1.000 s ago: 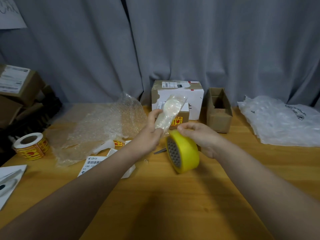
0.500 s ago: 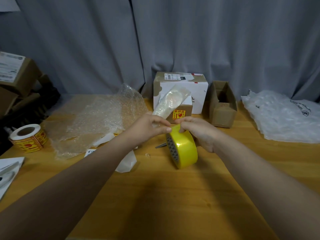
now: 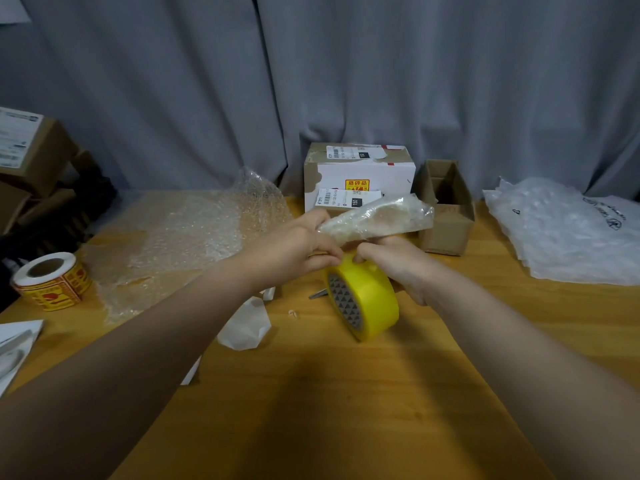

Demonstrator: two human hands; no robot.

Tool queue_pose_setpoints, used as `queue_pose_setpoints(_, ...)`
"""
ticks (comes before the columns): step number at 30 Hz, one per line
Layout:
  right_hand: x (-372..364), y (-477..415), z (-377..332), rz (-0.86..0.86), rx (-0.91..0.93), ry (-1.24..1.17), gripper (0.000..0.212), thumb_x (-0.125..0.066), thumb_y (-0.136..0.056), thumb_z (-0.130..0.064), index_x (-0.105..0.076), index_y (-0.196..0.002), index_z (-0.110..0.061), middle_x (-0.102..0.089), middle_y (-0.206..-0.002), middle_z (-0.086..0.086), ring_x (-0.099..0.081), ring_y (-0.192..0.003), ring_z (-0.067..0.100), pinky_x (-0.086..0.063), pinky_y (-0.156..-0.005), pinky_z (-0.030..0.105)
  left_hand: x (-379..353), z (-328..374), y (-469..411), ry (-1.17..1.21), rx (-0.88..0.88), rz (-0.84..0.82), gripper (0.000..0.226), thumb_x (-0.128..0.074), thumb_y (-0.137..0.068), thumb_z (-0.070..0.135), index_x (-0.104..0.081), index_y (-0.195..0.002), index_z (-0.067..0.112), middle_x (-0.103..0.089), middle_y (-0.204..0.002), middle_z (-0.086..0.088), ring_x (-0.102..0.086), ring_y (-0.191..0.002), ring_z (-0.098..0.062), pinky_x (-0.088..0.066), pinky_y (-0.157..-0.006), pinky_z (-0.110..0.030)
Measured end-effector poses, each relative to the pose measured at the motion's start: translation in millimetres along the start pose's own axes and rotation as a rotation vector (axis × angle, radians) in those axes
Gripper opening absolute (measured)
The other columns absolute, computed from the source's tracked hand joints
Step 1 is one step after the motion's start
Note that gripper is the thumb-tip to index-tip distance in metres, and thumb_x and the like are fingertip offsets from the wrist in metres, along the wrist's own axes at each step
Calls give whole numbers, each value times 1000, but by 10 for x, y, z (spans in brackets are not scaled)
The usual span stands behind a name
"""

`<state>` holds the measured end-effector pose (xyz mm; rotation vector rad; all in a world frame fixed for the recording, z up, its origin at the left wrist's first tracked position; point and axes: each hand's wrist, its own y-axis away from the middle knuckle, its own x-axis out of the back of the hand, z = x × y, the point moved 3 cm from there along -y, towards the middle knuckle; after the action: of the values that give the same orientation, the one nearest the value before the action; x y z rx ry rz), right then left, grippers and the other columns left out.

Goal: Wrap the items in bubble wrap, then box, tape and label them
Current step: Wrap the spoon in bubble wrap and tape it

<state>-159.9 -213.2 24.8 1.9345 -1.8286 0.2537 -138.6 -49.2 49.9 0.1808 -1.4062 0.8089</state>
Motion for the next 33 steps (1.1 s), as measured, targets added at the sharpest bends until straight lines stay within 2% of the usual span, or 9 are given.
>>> queue_pose_setpoints(4, -7, 2, -4, 14, -11, -27, 6, -58, -85, -22, -62, -89, -25, -61, -101, 3, -55, -96, 21, -45, -88, 40, 11, 27, -30, -134, -57, -45, 18, -61, -89, 30, -71, -102, 22, -48, -116, -5, -56, -92, -20, -50, -70, -35)
queue_pose_setpoints(6, -16, -10, -13, 20, 11, -26, 7, -58, -85, -21, -63, -90, -22, -61, -100, 3, -54, -94, 20, -45, -88, 40, 34, 27, -53, -197, -49, -52, 17, -61, -89, 30, -70, -100, 21, -47, -114, -4, -55, -88, -18, -46, -65, -28)
queue_pose_setpoints(11, -50, -7, 0, -16, 83, -56, 20, -55, -88, -16, -69, -101, -22, -67, -102, 2, -60, -99, 21, -48, -91, 38, -19, 111, -86, -286, -99, 12, 25, -49, -86, 32, -62, -86, 10, -47, -99, -12, -51, -70, -20, -41, -48, -31)
queue_pose_setpoints(16, -24, 97, 52, -170, 83, -137, 30, -56, -91, -13, -65, -110, -34, -65, -113, 3, -61, -101, 21, -51, -87, 34, -67, -78, -44, 57, 322, 183, 3, -59, -86, 14, -57, -85, 12, -33, -101, -1, -51, -77, -24, -48, -71, -39)
queue_pose_setpoints(18, 0, 106, 43, -163, 85, -103, 27, -58, -90, -15, -66, -106, -34, -64, -109, -3, -59, -97, 16, -49, -84, 30, -123, -116, -21, 231, 450, 233, 6, -60, -87, 12, -57, -82, 16, -36, -102, -1, -48, -79, -19, -44, -75, -31)
queue_pose_setpoints(22, 40, 56, -8, 36, 252, 20, 16, -67, -88, -27, -72, -100, -16, -67, -96, -3, -59, -91, 9, -46, -81, 25, -150, 19, -52, 414, 486, 204, 8, -60, -88, 12, -59, -83, 18, -39, -105, 0, -42, -78, -3, -35, -65, -9)
queue_pose_setpoints(25, 79, 33, -86, 121, 359, 104, 14, -71, -85, -18, -73, -97, -11, -65, -89, -1, -58, -84, 8, -47, -75, 19, -133, 100, -77, 446, 459, 182, 7, -60, -88, 14, -59, -84, 20, -40, -109, -1, -44, -91, -7, -32, -69, 0)
queue_pose_setpoints(29, 119, 43, -187, 288, 453, 382, 10, -73, -82, -22, -70, -91, -20, -51, -77, -8, -47, -70, 4, -42, -69, 24, -167, 114, -101, 507, 509, 193, 7, -59, -89, 17, -60, -83, 22, -43, -106, 0, -46, -94, -10, -33, -69, -2)
queue_pose_setpoints(33, 95, 195, -201, 371, 466, 408, 9, -71, -80, -23, -63, -76, -19, -59, -71, -9, -54, -70, 7, -44, -62, 21, -249, 93, -108, 666, 554, 229, 17, -57, -89, 16, -59, -74, 24, -51, -80, 2, -45, -68, -7, -40, -69, -28)
